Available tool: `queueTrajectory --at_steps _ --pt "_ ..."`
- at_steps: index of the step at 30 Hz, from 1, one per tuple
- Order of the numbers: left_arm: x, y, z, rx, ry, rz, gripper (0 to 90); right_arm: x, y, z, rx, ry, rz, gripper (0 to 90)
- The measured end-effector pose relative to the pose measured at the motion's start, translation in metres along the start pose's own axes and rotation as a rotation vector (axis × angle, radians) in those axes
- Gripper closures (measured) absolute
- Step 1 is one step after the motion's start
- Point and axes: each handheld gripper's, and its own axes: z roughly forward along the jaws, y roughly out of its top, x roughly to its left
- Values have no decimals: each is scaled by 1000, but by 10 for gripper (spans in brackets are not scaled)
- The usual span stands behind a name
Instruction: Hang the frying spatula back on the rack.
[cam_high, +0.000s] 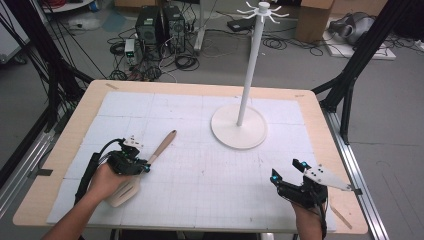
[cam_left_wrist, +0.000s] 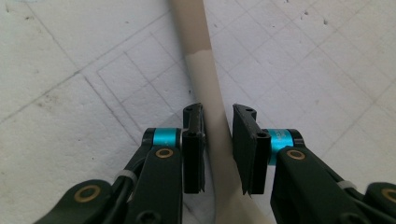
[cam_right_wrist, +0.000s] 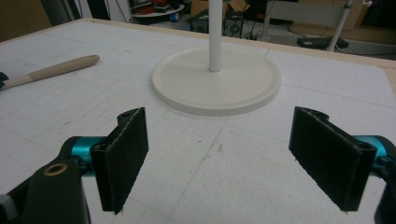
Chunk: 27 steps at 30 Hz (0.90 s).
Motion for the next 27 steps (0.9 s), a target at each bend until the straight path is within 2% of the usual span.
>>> queueTrajectory --at_steps 5,13,27 --pt "2 1 0 2 -11 -37 750 0 0 0 1 2 1 189" --pt "5 0 0 -1 -25 -60 776 -1 0 0 -2 2 -1 189" --pt "6 0 -1 -6 -28 -62 779 -2 0 -2 -2 -2 4 190"
